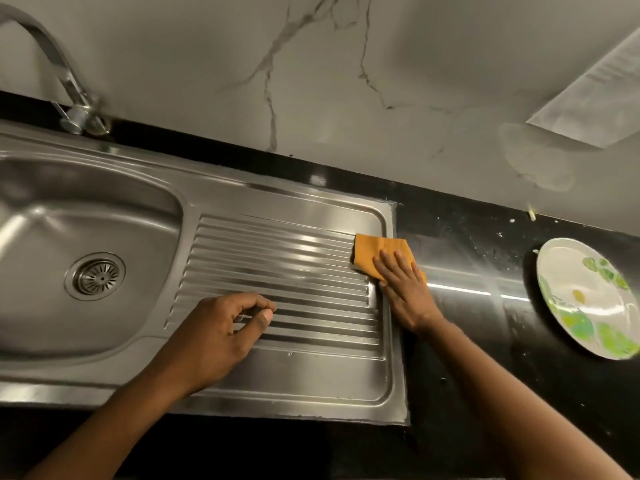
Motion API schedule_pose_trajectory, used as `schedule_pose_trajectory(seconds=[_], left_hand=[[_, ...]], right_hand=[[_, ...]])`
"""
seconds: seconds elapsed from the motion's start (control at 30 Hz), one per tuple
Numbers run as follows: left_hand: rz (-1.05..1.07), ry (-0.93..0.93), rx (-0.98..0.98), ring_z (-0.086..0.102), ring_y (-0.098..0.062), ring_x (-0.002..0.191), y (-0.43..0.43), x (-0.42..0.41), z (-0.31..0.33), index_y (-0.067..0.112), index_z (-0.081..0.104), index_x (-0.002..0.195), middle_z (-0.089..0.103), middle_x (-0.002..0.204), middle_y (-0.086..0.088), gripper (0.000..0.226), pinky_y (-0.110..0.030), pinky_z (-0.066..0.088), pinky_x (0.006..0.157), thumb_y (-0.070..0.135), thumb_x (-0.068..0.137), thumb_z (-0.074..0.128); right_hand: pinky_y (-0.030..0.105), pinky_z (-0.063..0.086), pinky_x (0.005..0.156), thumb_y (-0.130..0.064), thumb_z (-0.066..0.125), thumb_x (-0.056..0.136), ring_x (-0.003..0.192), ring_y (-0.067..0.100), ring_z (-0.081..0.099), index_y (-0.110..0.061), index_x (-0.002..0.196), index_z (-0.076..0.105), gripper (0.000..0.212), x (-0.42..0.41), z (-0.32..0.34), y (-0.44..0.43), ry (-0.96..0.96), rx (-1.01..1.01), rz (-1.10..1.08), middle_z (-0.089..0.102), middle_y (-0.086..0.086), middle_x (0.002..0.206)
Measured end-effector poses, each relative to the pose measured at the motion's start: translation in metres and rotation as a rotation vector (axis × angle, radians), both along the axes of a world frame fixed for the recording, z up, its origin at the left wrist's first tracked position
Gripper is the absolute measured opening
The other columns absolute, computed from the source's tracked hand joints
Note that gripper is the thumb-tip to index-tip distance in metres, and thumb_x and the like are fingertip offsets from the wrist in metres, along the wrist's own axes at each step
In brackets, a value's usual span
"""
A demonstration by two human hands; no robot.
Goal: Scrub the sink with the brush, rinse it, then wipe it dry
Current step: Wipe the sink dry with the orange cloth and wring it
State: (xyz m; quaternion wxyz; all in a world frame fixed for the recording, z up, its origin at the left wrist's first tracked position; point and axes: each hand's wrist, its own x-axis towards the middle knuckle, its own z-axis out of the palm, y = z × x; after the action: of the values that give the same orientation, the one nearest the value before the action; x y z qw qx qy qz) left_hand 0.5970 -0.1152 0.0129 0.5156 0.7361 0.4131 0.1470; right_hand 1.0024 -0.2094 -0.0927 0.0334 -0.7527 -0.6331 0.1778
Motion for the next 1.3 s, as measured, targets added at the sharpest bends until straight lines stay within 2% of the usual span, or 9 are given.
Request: schedule_pose_trajectory(seconds=[0.27, 0.4, 0.63, 0.8, 0.93, 1.13, 1.3], left_hand=[[-0.038, -0.03, 0.039, 0.066, 0.01, 0.102, -0.024, -0.013, 0.014, 0.039, 0.075, 0.108, 0.07, 0.105, 0.034, 0.015, -0.003, 0.046, 0.084, 0.034, 0.099, 0.065], [-0.116, -0.004, 0.042, 0.063, 0.012, 0.103, -0.033, -0.03, 0.018, 0.041, 0.073, 0.107, 0.068, 0.106, 0.038, 0.014, -0.009, 0.046, 0.087, 0.036, 0.1, 0.063], [-0.213, 0.045, 0.034, 0.061, 0.014, 0.107, -0.045, -0.084, 0.015, 0.044, 0.074, 0.108, 0.067, 0.108, 0.039, 0.015, -0.019, 0.049, 0.096, 0.043, 0.099, 0.062], [-0.208, 0.053, 0.033, 0.061, 0.014, 0.107, -0.049, -0.127, 0.013, 0.045, 0.073, 0.106, 0.067, 0.108, 0.04, 0.013, -0.02, 0.049, 0.094, 0.044, 0.099, 0.062], [-0.218, 0.052, 0.043, 0.061, 0.015, 0.105, -0.047, -0.151, 0.012, 0.043, 0.074, 0.105, 0.067, 0.106, 0.04, 0.014, -0.017, 0.048, 0.088, 0.04, 0.099, 0.062], [-0.243, 0.05, 0.044, 0.06, 0.017, 0.105, -0.032, -0.175, 0.011, 0.045, 0.073, 0.104, 0.066, 0.104, 0.043, 0.014, -0.012, 0.044, 0.082, 0.036, 0.1, 0.063], [-0.208, 0.045, 0.049, 0.063, 0.015, 0.101, -0.023, -0.189, 0.01, 0.045, 0.074, 0.102, 0.069, 0.101, 0.038, 0.015, -0.018, 0.047, 0.081, 0.034, 0.099, 0.064]], right_hand=[[0.037, -0.019, 0.123, -0.055, 0.018, 0.109, 0.158, 0.008, -0.019, -0.042, 0.164, 0.011, 0.057, -0.067, 0.009, -0.112, 0.064, -0.02, -0.061, -0.01, -0.023, 0.171], [0.037, -0.018, 0.124, -0.048, 0.027, 0.111, 0.156, 0.003, -0.02, -0.045, 0.163, 0.012, 0.053, -0.114, 0.013, -0.158, 0.151, -0.025, -0.195, -0.009, -0.027, 0.17], [0.041, -0.013, 0.129, -0.061, 0.012, 0.104, 0.156, 0.0, -0.019, -0.047, 0.161, 0.014, 0.058, -0.192, 0.007, -0.202, 0.181, 0.055, -0.428, -0.004, -0.025, 0.17], [0.045, -0.007, 0.13, -0.06, 0.008, 0.103, 0.156, 0.002, -0.019, -0.045, 0.162, 0.011, 0.061, -0.246, -0.005, -0.201, 0.109, 0.11, -0.564, -0.005, -0.021, 0.171], [0.04, -0.014, 0.128, -0.057, 0.007, 0.104, 0.156, 0.004, -0.022, -0.041, 0.164, 0.006, 0.062, -0.296, -0.006, -0.186, 0.071, 0.133, -0.625, -0.009, -0.018, 0.171], [0.044, -0.013, 0.127, -0.051, 0.01, 0.107, 0.155, 0.01, -0.028, -0.041, 0.164, -0.005, 0.06, -0.38, -0.002, -0.142, 0.019, 0.086, -0.52, -0.018, -0.016, 0.171], [0.045, -0.018, 0.125, -0.048, 0.018, 0.109, 0.154, 0.011, -0.03, -0.041, 0.164, -0.006, 0.061, -0.454, 0.004, -0.092, 0.13, 0.048, -0.332, -0.018, -0.014, 0.171]])
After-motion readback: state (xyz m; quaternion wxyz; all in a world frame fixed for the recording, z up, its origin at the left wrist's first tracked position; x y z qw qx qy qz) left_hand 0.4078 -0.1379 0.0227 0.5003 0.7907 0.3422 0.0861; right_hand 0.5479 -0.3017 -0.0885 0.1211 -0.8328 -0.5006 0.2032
